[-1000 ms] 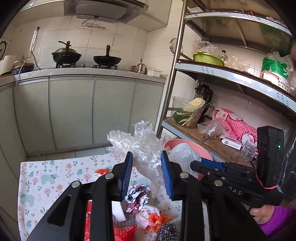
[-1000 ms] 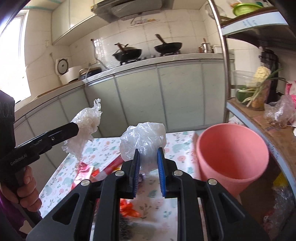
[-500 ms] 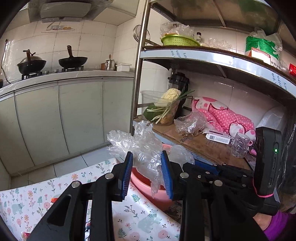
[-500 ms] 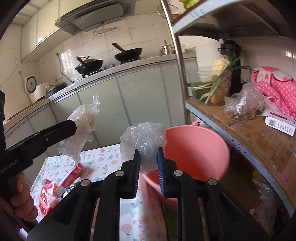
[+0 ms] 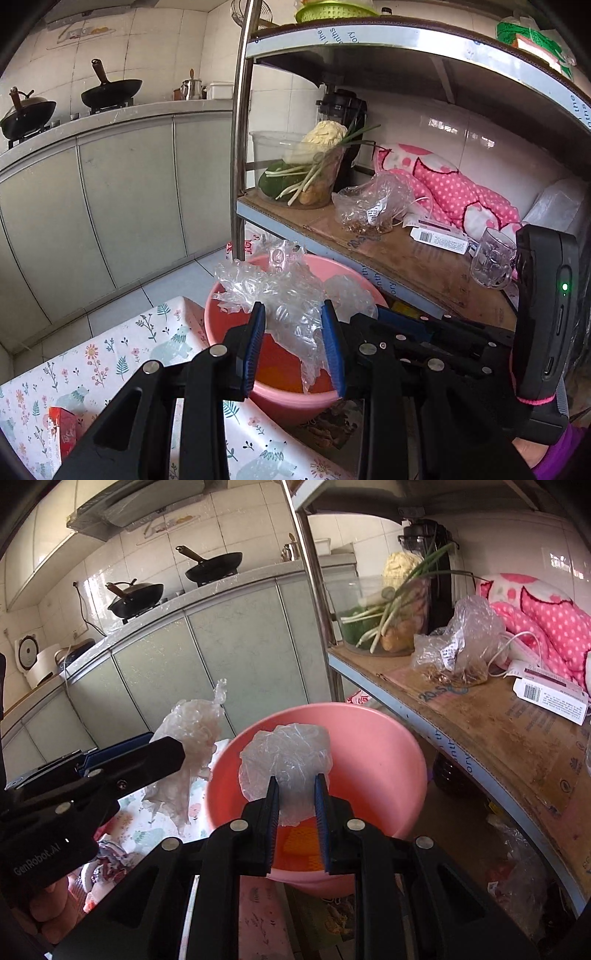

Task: Collect trash
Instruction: 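Carry both clear plastic bags to the pink bucket and release them, then move both tools back over the remaining trash on the table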

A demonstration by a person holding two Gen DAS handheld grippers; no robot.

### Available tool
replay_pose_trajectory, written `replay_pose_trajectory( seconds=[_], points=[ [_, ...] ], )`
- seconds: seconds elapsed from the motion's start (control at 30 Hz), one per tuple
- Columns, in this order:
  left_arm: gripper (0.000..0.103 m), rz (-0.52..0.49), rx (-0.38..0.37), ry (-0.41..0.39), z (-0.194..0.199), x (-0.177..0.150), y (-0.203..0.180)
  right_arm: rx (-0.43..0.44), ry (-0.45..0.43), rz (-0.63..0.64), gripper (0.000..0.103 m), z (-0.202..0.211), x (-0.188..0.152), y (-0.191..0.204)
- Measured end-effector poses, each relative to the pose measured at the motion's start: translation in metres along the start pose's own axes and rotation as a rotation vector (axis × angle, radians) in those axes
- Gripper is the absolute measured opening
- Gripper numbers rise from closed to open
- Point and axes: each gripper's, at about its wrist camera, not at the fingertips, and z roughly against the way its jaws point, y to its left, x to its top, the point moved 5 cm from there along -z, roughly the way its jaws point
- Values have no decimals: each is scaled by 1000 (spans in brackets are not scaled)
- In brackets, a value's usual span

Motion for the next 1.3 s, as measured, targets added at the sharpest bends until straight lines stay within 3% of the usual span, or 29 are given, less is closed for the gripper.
replay_pose_trajectory(
  seconds=[0.37,0.67,1.03,1.3],
  points=[
    [40,29,-12,82,-30,-11,5,3,52,-64,21,-18,-10,-15],
    [44,70,-32,65,-22,-7,14,-8,79,-69,25,-21,-16,-16],
    [44,83,-23,-30,46,8,23,13,-14,14,25,20,-6,14],
    [44,80,59,-131,126,7,46,58,-124,126,25,65,0,61]
  ],
)
